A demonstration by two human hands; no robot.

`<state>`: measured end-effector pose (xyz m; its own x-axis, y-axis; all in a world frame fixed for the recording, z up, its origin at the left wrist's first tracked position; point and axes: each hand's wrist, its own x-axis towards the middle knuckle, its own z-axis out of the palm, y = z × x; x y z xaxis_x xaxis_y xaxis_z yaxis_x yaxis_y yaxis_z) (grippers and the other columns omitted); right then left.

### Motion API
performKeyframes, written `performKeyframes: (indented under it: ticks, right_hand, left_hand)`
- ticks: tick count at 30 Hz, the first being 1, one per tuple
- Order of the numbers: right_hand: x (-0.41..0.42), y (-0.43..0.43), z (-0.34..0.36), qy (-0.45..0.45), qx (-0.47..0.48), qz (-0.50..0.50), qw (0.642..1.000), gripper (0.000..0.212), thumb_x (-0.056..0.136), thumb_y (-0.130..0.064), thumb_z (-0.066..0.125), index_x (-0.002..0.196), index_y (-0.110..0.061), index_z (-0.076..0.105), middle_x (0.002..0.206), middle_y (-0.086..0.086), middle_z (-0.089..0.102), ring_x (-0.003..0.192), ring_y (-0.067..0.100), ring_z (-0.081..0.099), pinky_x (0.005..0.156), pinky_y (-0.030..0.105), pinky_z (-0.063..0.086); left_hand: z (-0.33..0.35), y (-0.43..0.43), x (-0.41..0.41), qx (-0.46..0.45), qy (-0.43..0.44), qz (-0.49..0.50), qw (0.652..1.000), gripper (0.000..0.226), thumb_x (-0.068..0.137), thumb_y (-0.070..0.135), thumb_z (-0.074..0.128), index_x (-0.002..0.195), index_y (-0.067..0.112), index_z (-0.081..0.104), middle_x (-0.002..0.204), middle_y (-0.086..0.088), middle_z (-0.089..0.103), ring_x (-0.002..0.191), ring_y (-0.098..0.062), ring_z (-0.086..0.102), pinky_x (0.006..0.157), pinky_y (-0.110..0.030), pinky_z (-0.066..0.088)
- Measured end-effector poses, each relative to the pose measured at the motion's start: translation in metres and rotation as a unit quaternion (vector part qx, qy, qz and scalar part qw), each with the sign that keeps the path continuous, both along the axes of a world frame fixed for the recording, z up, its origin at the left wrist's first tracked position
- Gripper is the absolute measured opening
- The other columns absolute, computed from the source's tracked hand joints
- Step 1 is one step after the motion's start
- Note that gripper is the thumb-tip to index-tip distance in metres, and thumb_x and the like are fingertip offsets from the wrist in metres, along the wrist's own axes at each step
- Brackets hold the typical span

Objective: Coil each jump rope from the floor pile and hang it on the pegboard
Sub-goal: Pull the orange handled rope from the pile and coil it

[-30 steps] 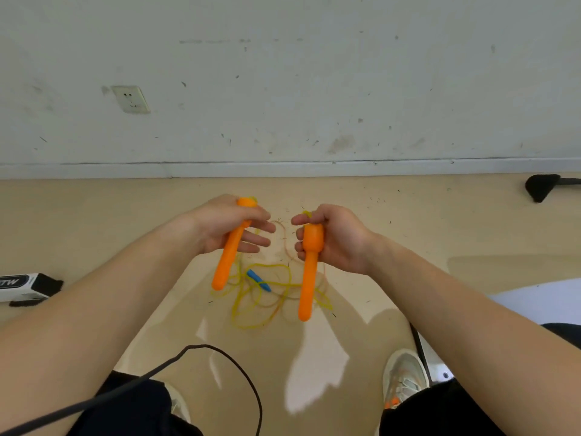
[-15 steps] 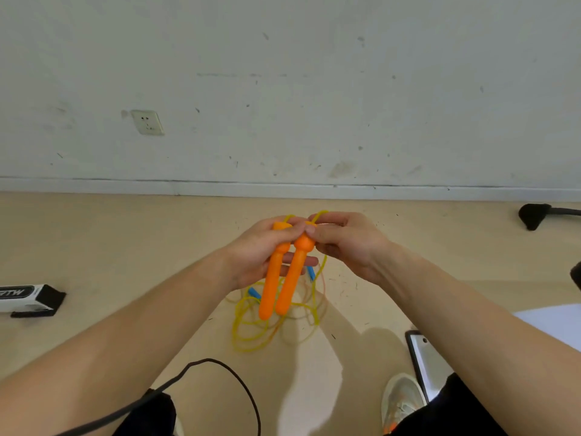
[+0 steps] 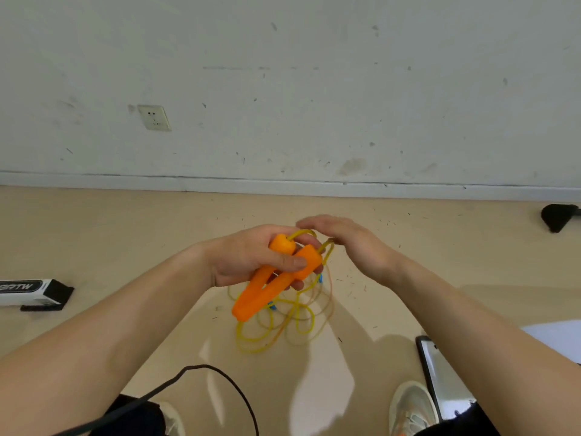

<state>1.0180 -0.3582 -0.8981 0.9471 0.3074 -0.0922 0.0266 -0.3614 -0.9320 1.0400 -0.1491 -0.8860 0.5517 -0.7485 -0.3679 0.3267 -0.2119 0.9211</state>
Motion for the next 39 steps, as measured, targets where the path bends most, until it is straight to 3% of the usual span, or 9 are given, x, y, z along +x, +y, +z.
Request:
performKeyframes:
  ticks: [3,6,10,15,18,22,29,33,39]
  right_hand:
    - [-0.003,0.009,-0.004,0.013,0.003,0.034,0.999,0.048,0.105,-0.033,0.041,0.072,-0.008,0.064,0.068,0.009,0.063,0.065,0.016,0.057,0.072,0.034,0.046]
    - [-0.002,0.007,-0.006,-0.017,-0.071,-0.001,0.997,0.049,0.103,-0.043,0.048,0.062,-0.016,0.053,0.060,0.002,0.047,0.056,0.014,0.044,0.059,0.037,0.041]
    - [-0.003,0.008,-0.005,-0.020,-0.060,-0.043,0.997,0.043,0.094,-0.049,0.060,0.071,-0.013,0.054,0.050,-0.011,0.038,0.049,0.008,0.035,0.052,0.030,0.032]
    - [-0.006,0.012,0.000,0.001,-0.037,-0.046,0.998,0.033,0.097,-0.042,0.059,0.088,-0.011,0.057,0.060,0.003,0.047,0.054,0.013,0.040,0.051,0.026,0.033]
    - [-0.004,0.005,0.005,0.095,0.041,-0.048,0.993,0.017,0.098,-0.015,0.048,0.084,-0.011,0.055,0.063,0.002,0.049,0.053,0.016,0.037,0.052,0.028,0.032]
    - [-0.001,-0.008,0.008,0.137,0.078,0.001,0.988,0.017,0.089,0.005,0.047,0.086,-0.005,0.060,0.062,0.004,0.053,0.055,0.017,0.042,0.056,0.029,0.035]
    - [-0.001,-0.017,0.013,0.030,-0.062,0.017,0.997,0.012,0.082,-0.005,0.078,0.087,-0.013,0.070,0.085,0.002,0.068,0.059,0.005,0.060,0.061,0.023,0.049]
    - [0.000,-0.009,0.011,-0.068,-0.194,0.011,0.979,0.023,0.071,-0.022,0.088,0.081,-0.025,0.067,0.075,-0.011,0.065,0.056,-0.001,0.053,0.056,0.018,0.044]
    - [0.000,-0.014,0.016,-0.115,-0.318,0.045,0.940,0.032,0.067,-0.039,0.090,0.081,-0.024,0.066,0.077,-0.007,0.062,0.060,0.000,0.050,0.048,0.013,0.034]
  left_hand:
    - [0.000,-0.001,0.000,0.014,0.003,-0.035,0.999,0.035,0.087,0.009,0.065,0.122,0.012,0.060,0.113,-0.013,0.068,0.096,-0.036,0.066,0.096,-0.056,0.049]
    - [-0.001,0.002,0.000,0.052,0.015,-0.047,0.997,0.035,0.085,0.006,0.067,0.118,0.016,0.063,0.110,-0.011,0.068,0.097,-0.038,0.068,0.100,-0.062,0.044]
    - [-0.004,0.001,-0.005,0.072,0.029,-0.055,0.996,0.031,0.087,0.016,0.066,0.118,0.017,0.067,0.114,-0.010,0.069,0.109,-0.038,0.067,0.100,-0.054,0.047]
    - [-0.006,-0.006,-0.007,0.052,0.102,-0.003,0.993,0.053,0.096,0.047,0.047,0.119,0.003,0.066,0.127,-0.018,0.066,0.114,-0.033,0.061,0.101,-0.046,0.043]
    - [-0.011,-0.005,-0.005,0.021,0.099,0.015,0.995,0.049,0.097,0.039,0.040,0.115,0.003,0.069,0.127,-0.017,0.067,0.119,-0.034,0.058,0.101,-0.046,0.040]
    - [-0.015,-0.006,-0.007,0.010,0.049,0.034,0.998,0.036,0.102,0.014,0.039,0.120,-0.001,0.065,0.123,-0.021,0.067,0.126,-0.040,0.057,0.099,-0.044,0.047]
    - [-0.018,-0.010,-0.007,0.054,-0.007,0.041,0.998,0.030,0.101,0.006,0.046,0.122,0.008,0.068,0.112,-0.011,0.073,0.101,-0.023,0.064,0.089,-0.041,0.037]
    - [-0.027,-0.017,-0.013,0.079,-0.047,-0.001,0.996,0.026,0.094,0.007,0.058,0.118,0.003,0.067,0.106,-0.011,0.073,0.100,-0.019,0.065,0.088,-0.028,0.048]
    - [-0.037,-0.025,-0.023,0.106,-0.056,-0.023,0.992,0.020,0.102,0.006,0.049,0.111,0.005,0.067,0.102,-0.008,0.074,0.094,-0.015,0.068,0.076,-0.019,0.051]
